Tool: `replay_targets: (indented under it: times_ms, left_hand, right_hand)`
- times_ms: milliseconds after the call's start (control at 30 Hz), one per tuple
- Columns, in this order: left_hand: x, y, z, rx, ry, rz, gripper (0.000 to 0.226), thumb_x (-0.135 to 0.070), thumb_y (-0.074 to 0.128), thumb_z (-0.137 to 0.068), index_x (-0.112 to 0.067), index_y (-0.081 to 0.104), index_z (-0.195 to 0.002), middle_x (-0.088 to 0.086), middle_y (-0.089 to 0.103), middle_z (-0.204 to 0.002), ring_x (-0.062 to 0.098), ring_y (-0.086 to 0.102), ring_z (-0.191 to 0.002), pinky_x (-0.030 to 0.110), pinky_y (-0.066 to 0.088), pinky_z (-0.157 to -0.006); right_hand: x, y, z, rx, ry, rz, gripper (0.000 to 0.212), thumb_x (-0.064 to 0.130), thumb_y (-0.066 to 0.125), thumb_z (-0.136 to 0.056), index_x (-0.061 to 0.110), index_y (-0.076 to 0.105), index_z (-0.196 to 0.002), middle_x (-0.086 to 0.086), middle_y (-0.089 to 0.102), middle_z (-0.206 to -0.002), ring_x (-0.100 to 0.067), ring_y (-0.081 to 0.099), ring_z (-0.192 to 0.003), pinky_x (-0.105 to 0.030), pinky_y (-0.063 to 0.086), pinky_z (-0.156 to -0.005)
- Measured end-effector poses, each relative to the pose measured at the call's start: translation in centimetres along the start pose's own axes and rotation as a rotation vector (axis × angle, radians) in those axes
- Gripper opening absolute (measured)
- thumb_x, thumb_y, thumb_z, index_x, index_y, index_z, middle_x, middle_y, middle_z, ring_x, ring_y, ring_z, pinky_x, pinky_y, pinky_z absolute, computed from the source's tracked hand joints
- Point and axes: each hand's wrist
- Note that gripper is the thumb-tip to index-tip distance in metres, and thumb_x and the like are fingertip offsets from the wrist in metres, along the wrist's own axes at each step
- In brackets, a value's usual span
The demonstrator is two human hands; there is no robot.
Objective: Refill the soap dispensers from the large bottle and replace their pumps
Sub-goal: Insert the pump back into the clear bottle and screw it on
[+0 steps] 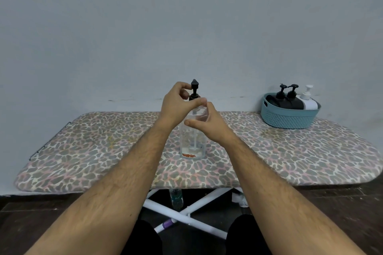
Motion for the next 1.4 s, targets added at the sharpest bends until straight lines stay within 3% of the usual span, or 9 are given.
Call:
replay_targets:
  times_ms: [233, 433, 633, 767, 900, 1033, 1200, 1300, 1400]
  left_hand:
    - [0.5, -0.9, 0.4, 0.051, -0.043, 0.128, 0.041, -0.023, 0.083, -0.076, -0.022, 0.057, -0.107, -0.002, 0.077, -0.09, 0.013, 0.071, -0.095, 0.036, 0.048, -0.093]
    - [0.4, -1.2, 0.6, 0.189, -0.042, 0.129, 0.026, -0.016, 0.066, -0.09, -0.022, 0.059, -0.114, -0.007, 0.076, -0.101, 0.008, 0.07, -0.1, 0.033, 0.048, -0.098]
    - [-0.9, 1.0, 0.8, -0.111, -0.131, -0.33, 0.06, -0.066, 0.074, -0.069, -0.024, 0.059, -0.108, -0.01, 0.062, -0.105, 0.01, 0.059, -0.095, 0.032, 0.049, -0.081]
    - [-1.5, 1.3, 0.6, -0.158, -0.096, -0.404, 0.043, -0.062, 0.075, -0.07, -0.026, 0.067, -0.092, -0.015, 0.067, -0.089, 0.009, 0.062, -0.087, 0.041, 0.051, -0.087]
    - [-0.7, -0.3, 0.3, 0.102, -0.046, -0.116, 0.015, -0.036, 0.072, -0.087, -0.022, 0.073, -0.092, -0.009, 0.073, -0.091, 0.008, 0.068, -0.089, 0.032, 0.048, -0.089]
    - [-0.6, -1.5, 0.0, 0.314, -0.104, 0.043, 0.013, -0.028, 0.062, -0.095, -0.02, 0.07, -0.101, -0.002, 0.073, -0.105, 0.0, 0.068, -0.093, 0.021, 0.043, -0.084]
    - [-0.9, 0.3, 0.7, -0.04, -0.084, -0.396, 0.052, -0.068, 0.071, -0.07, -0.031, 0.062, -0.106, -0.021, 0.06, -0.097, 0.005, 0.059, -0.093, 0.036, 0.047, -0.092]
    - [-1.5, 0.9, 0.9, -0.173, -0.05, -0.478, 0.041, -0.068, 0.072, -0.069, -0.033, 0.062, -0.087, -0.019, 0.063, -0.084, 0.009, 0.062, -0.084, 0.044, 0.047, -0.093]
    - [-1.4, 0.9, 0.6, -0.128, -0.006, -0.393, 0.029, -0.054, 0.076, -0.074, -0.029, 0.068, -0.086, -0.016, 0.067, -0.085, 0.008, 0.062, -0.083, 0.038, 0.045, -0.094]
  right_hand:
    - [-0.2, 0.0, -0.3, -0.007, 0.008, -0.01, 0.079, 0.044, 0.082, -0.075, 0.025, 0.037, -0.137, -0.003, 0.058, -0.117, -0.007, 0.059, -0.105, -0.025, 0.049, -0.076]
    - [0.0, 0.1, -0.3, -0.004, 0.017, 0.004, 0.069, 0.045, 0.082, -0.075, 0.033, 0.038, -0.126, -0.001, 0.059, -0.114, -0.004, 0.059, -0.101, -0.02, 0.047, -0.07]
    - [0.1, 0.2, -0.1, 0.0, -0.035, -0.008, 0.078, 0.047, 0.081, -0.076, 0.032, 0.037, -0.139, 0.012, 0.053, -0.124, -0.008, 0.059, -0.108, -0.028, 0.054, -0.083]
    - [-0.1, 0.0, -0.4, 0.008, -0.017, -0.021, 0.081, 0.047, 0.081, -0.075, 0.031, 0.036, -0.141, 0.007, 0.054, -0.124, -0.005, 0.058, -0.108, -0.022, 0.051, -0.077]
    - [-0.3, -0.1, -0.5, 0.009, 0.008, -0.023, 0.077, 0.045, 0.082, -0.074, 0.029, 0.038, -0.136, 0.003, 0.056, -0.121, -0.002, 0.057, -0.107, -0.022, 0.049, -0.074]
    - [-0.4, -0.1, -0.6, 0.018, 0.012, -0.014, 0.073, 0.045, 0.082, -0.074, 0.032, 0.038, -0.131, 0.002, 0.056, -0.119, -0.004, 0.057, -0.106, -0.023, 0.049, -0.075]
    - [-0.2, 0.0, -0.5, 0.019, -0.015, -0.005, 0.076, 0.046, 0.081, -0.075, 0.032, 0.038, -0.136, 0.003, 0.055, -0.124, -0.011, 0.059, -0.11, -0.039, 0.054, -0.092]
    - [-0.1, 0.0, -0.5, 0.025, -0.028, -0.006, 0.082, 0.05, 0.081, -0.074, 0.03, 0.037, -0.14, 0.005, 0.056, -0.124, -0.012, 0.06, -0.11, -0.039, 0.054, -0.094]
    - [-0.3, -0.1, -0.5, 0.028, -0.016, 0.001, 0.084, 0.05, 0.081, -0.073, 0.031, 0.036, -0.141, 0.007, 0.056, -0.124, -0.011, 0.06, -0.111, -0.041, 0.053, -0.095]
Point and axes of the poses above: each hand's wrist, its own z-axis away from the middle knuckle, its own y-axis out of the palm, x = y × z
